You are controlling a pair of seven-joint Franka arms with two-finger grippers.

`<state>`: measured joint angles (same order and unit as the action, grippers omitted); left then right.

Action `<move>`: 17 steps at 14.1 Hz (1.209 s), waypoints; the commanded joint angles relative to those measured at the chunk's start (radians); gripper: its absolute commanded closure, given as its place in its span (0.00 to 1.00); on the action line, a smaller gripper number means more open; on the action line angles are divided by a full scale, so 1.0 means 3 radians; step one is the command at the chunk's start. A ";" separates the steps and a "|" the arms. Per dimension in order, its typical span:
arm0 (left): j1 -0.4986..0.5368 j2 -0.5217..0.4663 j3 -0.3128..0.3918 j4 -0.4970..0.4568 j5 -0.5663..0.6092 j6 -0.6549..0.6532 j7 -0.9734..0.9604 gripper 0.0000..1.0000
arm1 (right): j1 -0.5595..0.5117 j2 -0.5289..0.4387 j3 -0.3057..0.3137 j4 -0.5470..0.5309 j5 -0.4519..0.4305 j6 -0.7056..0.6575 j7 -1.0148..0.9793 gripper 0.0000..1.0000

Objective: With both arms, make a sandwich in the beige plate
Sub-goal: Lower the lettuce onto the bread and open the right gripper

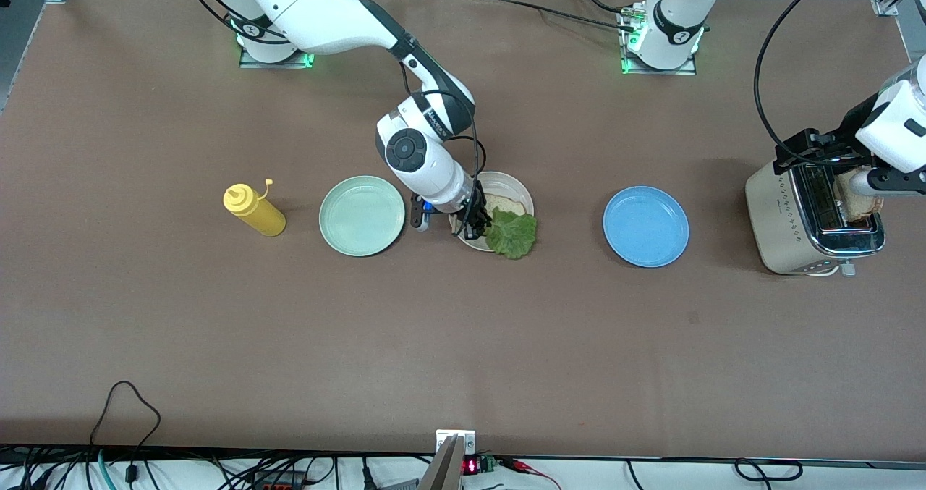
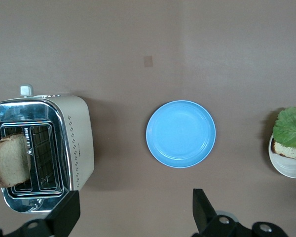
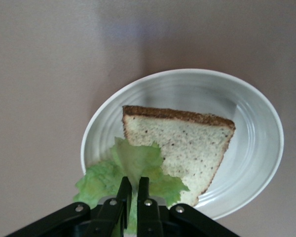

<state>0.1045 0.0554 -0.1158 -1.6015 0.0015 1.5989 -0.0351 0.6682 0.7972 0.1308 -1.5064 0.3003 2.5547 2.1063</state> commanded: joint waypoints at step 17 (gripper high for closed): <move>-0.0057 0.0137 -0.0043 0.0169 0.0067 -0.0201 -0.0287 0.00 | -0.0452 -0.0872 0.0029 -0.0163 0.0032 -0.1242 -0.1194 0.00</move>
<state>0.1005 0.0644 -0.1201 -1.5918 0.0015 1.5522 -0.1146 0.5878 0.6265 0.1296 -1.5127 0.3000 2.2911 1.8874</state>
